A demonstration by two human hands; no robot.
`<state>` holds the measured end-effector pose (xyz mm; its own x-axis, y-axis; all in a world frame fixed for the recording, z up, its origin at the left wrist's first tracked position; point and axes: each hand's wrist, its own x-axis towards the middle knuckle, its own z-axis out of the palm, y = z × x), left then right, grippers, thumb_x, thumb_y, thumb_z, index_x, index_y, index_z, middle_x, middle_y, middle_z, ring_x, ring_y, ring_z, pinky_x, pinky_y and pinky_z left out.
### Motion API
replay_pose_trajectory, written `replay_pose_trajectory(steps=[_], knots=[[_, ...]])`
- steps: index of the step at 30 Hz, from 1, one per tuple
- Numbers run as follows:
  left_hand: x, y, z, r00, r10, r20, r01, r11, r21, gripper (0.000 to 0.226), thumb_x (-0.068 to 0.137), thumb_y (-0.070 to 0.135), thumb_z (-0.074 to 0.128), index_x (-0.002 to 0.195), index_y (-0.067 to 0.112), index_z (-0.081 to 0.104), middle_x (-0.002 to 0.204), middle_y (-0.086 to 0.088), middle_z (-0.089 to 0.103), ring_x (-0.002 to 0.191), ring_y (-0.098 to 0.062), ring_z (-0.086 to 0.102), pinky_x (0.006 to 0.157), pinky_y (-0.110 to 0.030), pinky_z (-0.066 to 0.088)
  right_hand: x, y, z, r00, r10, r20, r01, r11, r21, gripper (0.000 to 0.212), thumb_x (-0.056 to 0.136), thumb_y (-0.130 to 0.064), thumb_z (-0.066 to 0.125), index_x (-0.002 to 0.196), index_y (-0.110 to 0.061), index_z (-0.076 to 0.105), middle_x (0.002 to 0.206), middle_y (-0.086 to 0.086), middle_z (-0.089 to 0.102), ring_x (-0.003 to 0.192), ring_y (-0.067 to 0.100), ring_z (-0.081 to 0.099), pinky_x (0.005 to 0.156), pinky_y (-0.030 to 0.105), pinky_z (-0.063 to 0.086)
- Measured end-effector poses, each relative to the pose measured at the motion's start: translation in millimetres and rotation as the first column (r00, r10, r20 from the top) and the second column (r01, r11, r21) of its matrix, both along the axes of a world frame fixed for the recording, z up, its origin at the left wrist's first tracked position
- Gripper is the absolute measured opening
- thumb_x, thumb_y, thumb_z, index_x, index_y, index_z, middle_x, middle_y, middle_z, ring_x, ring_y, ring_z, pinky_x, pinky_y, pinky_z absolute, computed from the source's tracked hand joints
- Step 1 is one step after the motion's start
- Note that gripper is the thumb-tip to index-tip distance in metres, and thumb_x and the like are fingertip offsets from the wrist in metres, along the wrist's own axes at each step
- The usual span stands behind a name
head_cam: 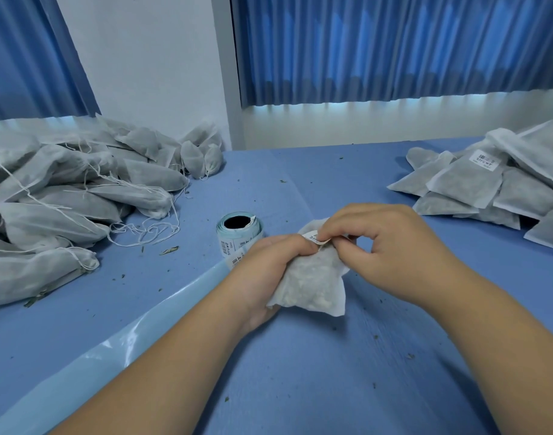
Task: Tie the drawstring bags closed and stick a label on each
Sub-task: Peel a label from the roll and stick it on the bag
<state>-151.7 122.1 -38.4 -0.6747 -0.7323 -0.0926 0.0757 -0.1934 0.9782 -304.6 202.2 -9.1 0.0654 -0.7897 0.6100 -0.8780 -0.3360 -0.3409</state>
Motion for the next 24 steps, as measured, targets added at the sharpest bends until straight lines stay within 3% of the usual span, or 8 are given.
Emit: replay_pose_trajectory(steps=[6, 8, 10, 13, 15, 18, 21, 24], knots=[[-1, 2, 2, 1.000, 0.017, 0.008, -0.017, 0.999, 0.031, 0.036, 0.071, 0.019, 0.059, 0.105, 0.010, 0.060, 0.095, -0.013, 0.046, 0.087, -0.028, 0.043, 0.070, -0.037, 0.030, 0, 3, 3, 1.000, 0.023, -0.003, -0.023, 1.000, 0.018, 0.025, 0.081, 0.004, 0.066, 0.091, -0.015, 0.079, 0.086, -0.015, 0.068, 0.088, 0.000, 0.060, 0.078, 0.006, 0.042], [0, 0, 0, 0.999, -0.002, -0.048, 0.005, 0.998, 0.058, 0.028, 0.078, 0.017, 0.056, 0.101, 0.008, 0.067, 0.090, -0.013, 0.054, 0.078, -0.024, 0.053, 0.069, -0.034, 0.037, 0, 6, 4, 0.999, 0.038, 0.010, -0.039, 0.998, 0.052, 0.029, 0.081, 0.002, 0.064, 0.097, -0.017, 0.079, 0.093, -0.015, 0.071, 0.094, -0.001, 0.061, 0.083, 0.004, 0.040], [2, -2, 1, 0.991, -0.021, -0.134, 0.037, 0.992, 0.121, 0.035, 0.083, 0.018, 0.048, 0.107, 0.008, 0.072, 0.091, -0.010, 0.064, 0.074, -0.017, 0.062, 0.067, -0.027, 0.044, 1, 8, 6, 0.998, 0.057, 0.022, -0.059, 0.993, 0.103, 0.036, 0.081, -0.002, 0.061, 0.106, -0.022, 0.076, 0.107, -0.016, 0.071, 0.104, -0.004, 0.058, 0.092, 0.007, 0.039], [2, -4, 2, 0.975, -0.023, -0.221, 0.061, 0.984, 0.166, 0.051, 0.083, 0.037, 0.056, 0.122, 0.008, 0.068, 0.103, -0.009, 0.071, 0.084, -0.018, 0.069, 0.068, -0.024, 0.054, 2, 8, 5, 0.998, 0.053, -0.023, -0.048, 0.984, 0.174, 0.043, 0.080, -0.009, 0.059, 0.116, -0.028, 0.071, 0.121, -0.021, 0.064, 0.116, -0.001, 0.052, 0.102, 0.012, 0.034], [1, -3, 1, 0.976, -0.020, -0.218, 0.045, 0.993, 0.111, 0.046, 0.082, 0.038, 0.062, 0.115, 0.008, 0.071, 0.099, -0.008, 0.073, 0.085, -0.018, 0.071, 0.068, -0.024, 0.056, 4, 7, 4, 0.998, 0.055, -0.041, -0.046, 0.980, 0.193, 0.038, 0.082, -0.014, 0.057, 0.113, -0.029, 0.073, 0.120, -0.023, 0.064, 0.114, 0.001, 0.052, 0.100, 0.014, 0.035], [1, -3, -4, 0.987, 0.016, -0.160, -0.011, 0.999, 0.030, 0.025, 0.080, 0.029, 0.067, 0.092, 0.010, 0.076, 0.084, -0.007, 0.073, 0.072, -0.017, 0.071, 0.061, -0.025, 0.055, 9, 3, 0, 0.992, 0.021, 0.124, -0.042, 0.984, 0.174, 0.021, 0.090, -0.025, 0.059, 0.090, -0.025, 0.079, 0.105, -0.022, 0.067, 0.103, -0.001, 0.055, 0.092, 0.018, 0.040], [1, -3, -5, 0.986, 0.059, -0.157, -0.061, 0.998, -0.010, 0.020, 0.086, 0.029, 0.066, 0.089, 0.012, 0.077, 0.086, -0.010, 0.073, 0.074, -0.019, 0.071, 0.063, -0.028, 0.056, 14, -4, -4, 0.930, -0.116, 0.350, 0.067, 0.986, 0.150, 0.014, 0.081, -0.040, 0.070, 0.076, -0.027, 0.070, 0.094, -0.015, 0.059, 0.093, -0.002, 0.055, 0.078, 0.013, 0.041], [2, -2, -4, 0.977, 0.092, -0.190, -0.105, 0.993, -0.059, 0.021, 0.085, 0.034, 0.065, 0.085, 0.015, 0.075, 0.083, -0.009, 0.073, 0.072, -0.019, 0.071, 0.061, -0.029, 0.056, 14, -8, -8, 0.840, -0.281, 0.464, 0.155, 0.944, 0.291, 0.039, 0.065, -0.047, 0.082, 0.086, -0.029, 0.055, 0.096, -0.009, 0.055, 0.084, -0.001, 0.054, 0.068, 0.015, 0.039]])
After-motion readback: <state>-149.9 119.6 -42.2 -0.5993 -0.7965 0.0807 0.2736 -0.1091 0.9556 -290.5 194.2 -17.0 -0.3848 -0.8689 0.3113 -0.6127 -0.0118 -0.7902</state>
